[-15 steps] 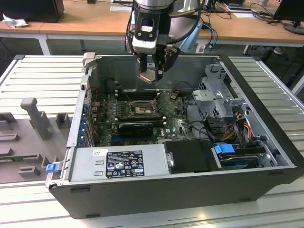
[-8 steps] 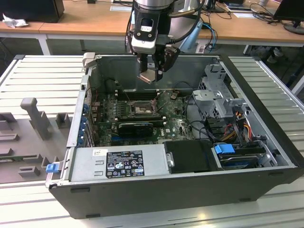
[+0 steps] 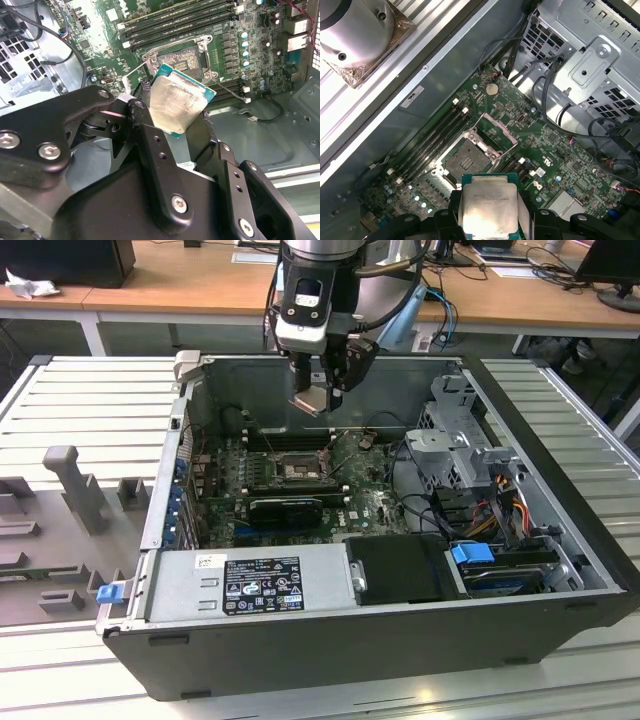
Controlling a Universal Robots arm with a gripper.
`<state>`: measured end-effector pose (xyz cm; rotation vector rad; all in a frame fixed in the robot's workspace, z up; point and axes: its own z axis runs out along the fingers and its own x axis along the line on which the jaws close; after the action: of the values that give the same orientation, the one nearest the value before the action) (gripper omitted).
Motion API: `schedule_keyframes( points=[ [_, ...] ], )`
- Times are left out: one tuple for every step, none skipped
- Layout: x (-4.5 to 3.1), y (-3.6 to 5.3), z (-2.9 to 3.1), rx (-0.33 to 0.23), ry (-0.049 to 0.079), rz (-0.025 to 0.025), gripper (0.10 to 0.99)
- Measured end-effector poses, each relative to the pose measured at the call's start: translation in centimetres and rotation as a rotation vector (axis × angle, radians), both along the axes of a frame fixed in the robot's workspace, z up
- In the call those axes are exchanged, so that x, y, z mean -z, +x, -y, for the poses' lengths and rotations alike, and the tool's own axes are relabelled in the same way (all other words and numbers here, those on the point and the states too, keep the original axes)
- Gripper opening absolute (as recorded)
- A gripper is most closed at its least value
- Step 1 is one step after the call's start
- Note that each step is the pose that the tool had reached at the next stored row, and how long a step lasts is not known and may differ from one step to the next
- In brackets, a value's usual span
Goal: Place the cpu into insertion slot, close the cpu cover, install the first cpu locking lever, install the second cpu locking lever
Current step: 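Place the cpu into insertion slot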
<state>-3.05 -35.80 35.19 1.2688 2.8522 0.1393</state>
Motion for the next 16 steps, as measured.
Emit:
schedule_keyframes(
  points=[
    [0.00,0.00,0.00,0.001,0.000,0.0000,0.529],
    [0.00,0.00,0.00,0.003,0.000,0.0000,0.529],
    [0.00,0.00,0.00,0.005,0.000,0.0000,0.529],
    [0.00,0.00,0.00,0.006,0.000,0.0000,0.529],
    [0.00,0.00,0.00,0.008,0.000,0.0000,0.529],
    [0.01,0.00,0.00,0.010,0.000,0.0000,0.529],
    [0.01,0.00,0.00,0.011,0.000,0.0000,0.529],
    [0.01,0.00,0.00,0.013,0.000,0.0000,0.529],
    [0.01,0.00,0.00,0.014,0.000,0.0000,0.529],
    [0.01,0.00,0.00,0.016,0.000,0.0000,0.529],
    [0.02,0.00,0.00,0.019,0.000,0.0001,0.529],
    [0.02,0.00,0.00,0.020,0.000,0.0000,0.529],
    [0.02,0.00,0.00,0.022,0.000,0.0000,0.529],
    [0.02,0.00,0.00,0.025,0.000,0.0000,0.529],
    [0.03,0.00,0.00,0.027,0.000,0.0000,0.529],
    [0.03,0.00,0.00,0.029,0.000,0.0000,0.529]
  ],
)
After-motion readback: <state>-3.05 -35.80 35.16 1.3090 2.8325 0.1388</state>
